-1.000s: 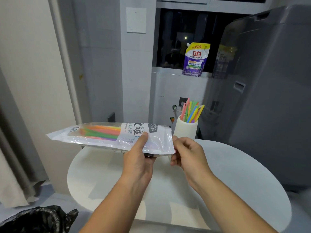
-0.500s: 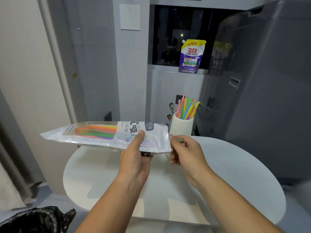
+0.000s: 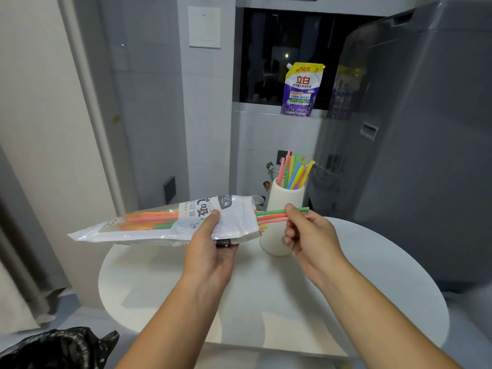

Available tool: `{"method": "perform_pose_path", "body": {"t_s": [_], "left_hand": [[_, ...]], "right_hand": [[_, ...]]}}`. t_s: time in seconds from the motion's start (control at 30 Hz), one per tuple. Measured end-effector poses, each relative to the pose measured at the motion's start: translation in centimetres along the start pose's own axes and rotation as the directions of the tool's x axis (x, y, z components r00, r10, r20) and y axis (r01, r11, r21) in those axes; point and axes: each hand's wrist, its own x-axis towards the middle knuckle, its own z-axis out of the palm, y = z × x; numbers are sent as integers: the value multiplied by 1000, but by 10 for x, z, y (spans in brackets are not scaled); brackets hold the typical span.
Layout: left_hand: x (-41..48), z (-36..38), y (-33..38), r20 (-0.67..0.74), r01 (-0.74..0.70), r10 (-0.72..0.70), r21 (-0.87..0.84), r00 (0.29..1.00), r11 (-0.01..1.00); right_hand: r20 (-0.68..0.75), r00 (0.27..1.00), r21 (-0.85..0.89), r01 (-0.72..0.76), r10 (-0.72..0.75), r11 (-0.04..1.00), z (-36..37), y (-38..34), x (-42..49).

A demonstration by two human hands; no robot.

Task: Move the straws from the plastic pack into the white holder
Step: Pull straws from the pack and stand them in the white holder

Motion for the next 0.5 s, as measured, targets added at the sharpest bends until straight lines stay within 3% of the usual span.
{"method": "perform_pose_path", "body": {"t_s": [0.17, 0.33, 0.5], "left_hand": [[6, -4, 1, -9, -6, 6, -13, 1000, 1000], [7, -4, 0, -14, -9, 9, -17, 1000, 1000], [2, -1, -3, -14, -15, 15, 6, 1000, 1000]], "right_hand": [[-44, 998, -14, 44, -45, 999, -4, -5, 2], [1, 1000, 136, -15, 15, 991, 5, 2, -5], [29, 999, 58, 32, -33, 998, 15, 16, -8]]}}
